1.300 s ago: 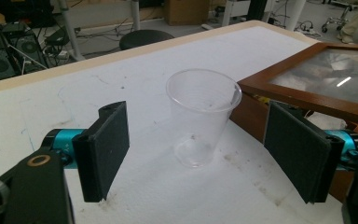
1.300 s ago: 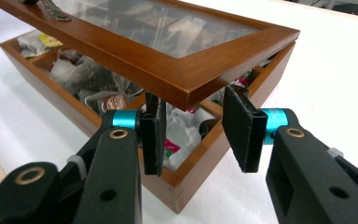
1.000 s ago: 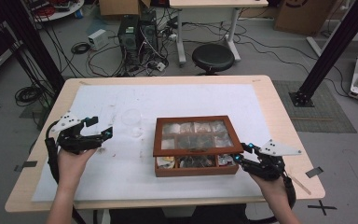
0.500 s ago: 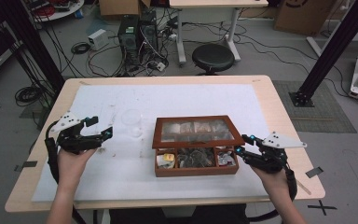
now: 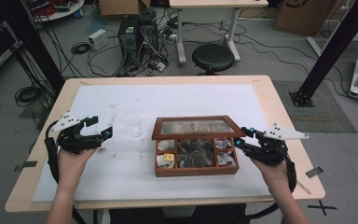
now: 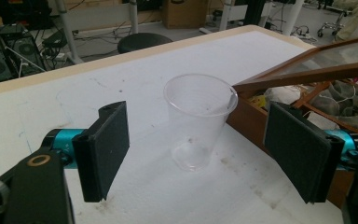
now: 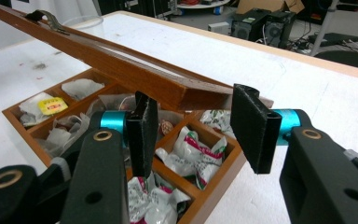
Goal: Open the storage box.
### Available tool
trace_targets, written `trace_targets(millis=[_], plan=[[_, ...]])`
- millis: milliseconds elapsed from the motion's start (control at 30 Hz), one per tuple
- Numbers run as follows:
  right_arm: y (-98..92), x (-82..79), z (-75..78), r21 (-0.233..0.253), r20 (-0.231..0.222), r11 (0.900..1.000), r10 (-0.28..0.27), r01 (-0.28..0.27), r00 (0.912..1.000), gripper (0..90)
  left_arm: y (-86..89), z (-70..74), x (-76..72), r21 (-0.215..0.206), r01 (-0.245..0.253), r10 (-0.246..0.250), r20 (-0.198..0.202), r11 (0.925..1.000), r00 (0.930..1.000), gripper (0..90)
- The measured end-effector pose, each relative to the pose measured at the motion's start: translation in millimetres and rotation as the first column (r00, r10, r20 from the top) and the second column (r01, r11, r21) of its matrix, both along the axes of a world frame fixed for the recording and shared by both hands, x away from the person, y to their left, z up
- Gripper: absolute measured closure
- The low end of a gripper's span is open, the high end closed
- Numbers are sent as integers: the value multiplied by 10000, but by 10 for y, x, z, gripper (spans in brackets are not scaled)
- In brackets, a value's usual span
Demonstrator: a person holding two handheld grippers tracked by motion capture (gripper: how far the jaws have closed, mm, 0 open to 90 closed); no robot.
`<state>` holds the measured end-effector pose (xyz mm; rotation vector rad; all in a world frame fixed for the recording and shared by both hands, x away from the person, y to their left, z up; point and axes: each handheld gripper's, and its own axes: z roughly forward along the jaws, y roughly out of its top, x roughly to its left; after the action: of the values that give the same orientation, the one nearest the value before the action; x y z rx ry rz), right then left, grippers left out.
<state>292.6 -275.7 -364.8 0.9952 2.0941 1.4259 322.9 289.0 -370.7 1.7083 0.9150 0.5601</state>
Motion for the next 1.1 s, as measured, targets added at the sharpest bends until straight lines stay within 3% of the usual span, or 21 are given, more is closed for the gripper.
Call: trace_targets(millis=[1100], plan=[[61, 352, 270, 552, 328, 9977, -411, 392, 9986, 518, 0, -11, 17, -15, 60, -60, -59, 10000, 10000, 225]])
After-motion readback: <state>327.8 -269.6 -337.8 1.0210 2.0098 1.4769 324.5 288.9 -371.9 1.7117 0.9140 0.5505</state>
